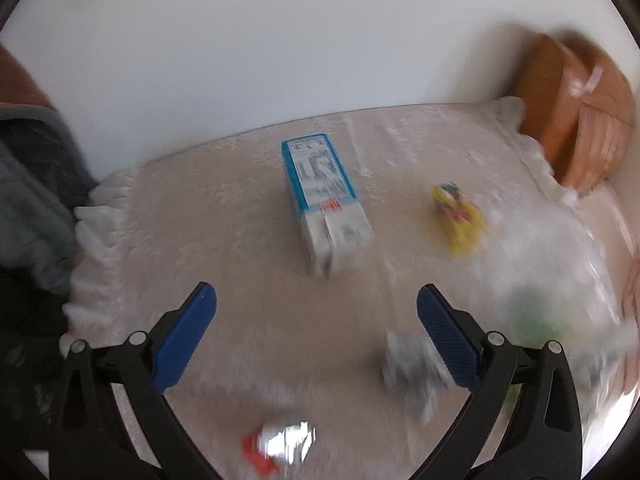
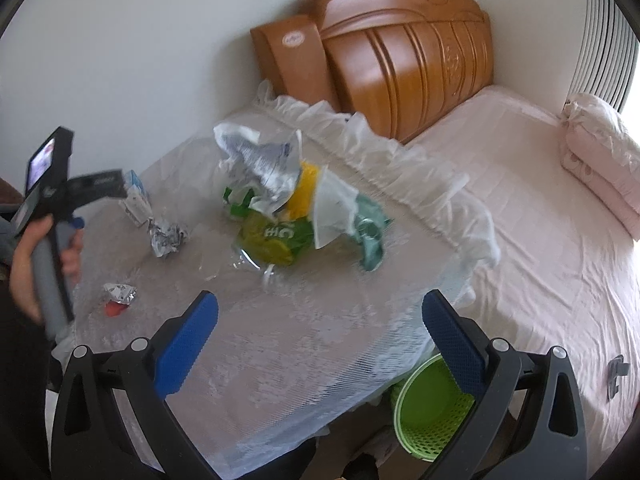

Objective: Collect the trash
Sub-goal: 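Reach the left gripper to the white-and-blue milk carton and close on it, then grasp the crumpled paper ball with the right gripper while the left gripper holds the carton, then carry both items over the green wastebasket and open both grippers to drop them, then grasp the crumpled foil with red wrapper using the left gripper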

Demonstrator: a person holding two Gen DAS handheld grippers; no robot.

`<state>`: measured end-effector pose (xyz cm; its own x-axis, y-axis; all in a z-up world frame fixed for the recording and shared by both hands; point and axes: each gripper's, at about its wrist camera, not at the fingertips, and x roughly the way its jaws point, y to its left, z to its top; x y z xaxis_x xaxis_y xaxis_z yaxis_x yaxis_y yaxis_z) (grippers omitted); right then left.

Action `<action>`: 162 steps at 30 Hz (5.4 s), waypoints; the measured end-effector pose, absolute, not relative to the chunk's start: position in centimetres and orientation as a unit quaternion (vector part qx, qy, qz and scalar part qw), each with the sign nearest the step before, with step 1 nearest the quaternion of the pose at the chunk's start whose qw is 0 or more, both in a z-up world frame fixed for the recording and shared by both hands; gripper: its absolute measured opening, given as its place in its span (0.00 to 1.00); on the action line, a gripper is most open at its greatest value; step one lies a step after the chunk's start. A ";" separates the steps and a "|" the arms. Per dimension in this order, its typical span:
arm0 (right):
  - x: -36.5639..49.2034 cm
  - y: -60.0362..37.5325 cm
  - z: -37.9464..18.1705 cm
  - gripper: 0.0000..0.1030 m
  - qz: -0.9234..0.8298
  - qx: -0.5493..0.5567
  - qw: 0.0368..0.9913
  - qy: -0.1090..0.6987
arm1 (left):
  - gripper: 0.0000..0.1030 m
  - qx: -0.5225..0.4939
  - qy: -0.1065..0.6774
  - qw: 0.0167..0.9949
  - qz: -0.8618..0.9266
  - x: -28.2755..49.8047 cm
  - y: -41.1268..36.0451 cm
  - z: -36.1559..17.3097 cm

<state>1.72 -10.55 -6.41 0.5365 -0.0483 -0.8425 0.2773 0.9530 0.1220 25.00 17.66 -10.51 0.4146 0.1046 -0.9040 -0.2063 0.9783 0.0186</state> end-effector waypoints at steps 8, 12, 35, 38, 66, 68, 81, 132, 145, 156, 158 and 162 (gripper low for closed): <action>4.1 -8.7 -8.5 0.98 -0.108 0.119 0.853 0.496 | 0.94 -0.046 0.565 0.816 0.114 31.7 19.0 -15.9; 4.7 -8.1 -9.2 0.98 -0.110 0.118 0.850 0.502 | 0.94 -0.070 0.572 0.809 0.111 32.7 19.3 -17.2; 3.9 -8.2 -7.8 0.98 -0.085 0.104 0.864 0.485 | 0.41 -0.065 0.535 0.837 0.098 27.1 18.5 -11.7; 3.4 -8.4 -7.2 0.98 -0.073 0.097 0.870 0.478 | 0.41 -0.070 0.528 0.842 0.086 23.6 19.0 -9.6; 20.8 9.5 -15.5 0.64 0.138 -0.032 0.842 0.521 | 0.41 -0.042 0.499 0.865 0.031 1.2 21.1 -6.9; 21.3 9.7 -16.5 0.45 0.127 -0.040 0.839 0.528 | 0.41 -0.032 0.498 0.866 0.029 1.6 21.2 -7.1; 12.4 2.6 -7.2 0.40 0.171 0.059 0.875 0.449 | 0.41 0.014 0.468 0.884 0.015 2.6 18.8 -4.9; -19.1 -30.3 -18.0 0.98 -0.153 0.213 0.798 0.542 | 0.92 0.124 0.539 0.794 -0.250 -6.2 -12.7 -11.3; -12.4 -24.9 -12.3 0.98 -0.094 0.180 0.841 0.501 | 0.92 0.077 0.514 0.839 -0.161 -2.9 -3.7 -8.4; -2.0 -14.1 -8.2 0.98 0.024 0.133 0.871 0.473 | 0.92 -0.002 0.506 0.862 -0.007 3.4 10.9 -8.1; -0.1 -11.7 -7.9 0.98 0.045 0.122 0.872 0.472 | 0.92 -0.018 0.511 0.859 0.015 4.5 13.3 -8.8; 3.5 -6.9 -8.3 0.98 0.074 0.106 0.868 0.479 | 0.92 -0.055 0.527 0.847 0.046 7.3 17.4 -10.7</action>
<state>3.50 -6.94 -8.29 0.5296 0.2305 -0.8163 -0.0274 0.9665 0.2552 7.28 17.44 -10.68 0.4397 0.0197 -0.8979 -0.1354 0.9898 -0.0446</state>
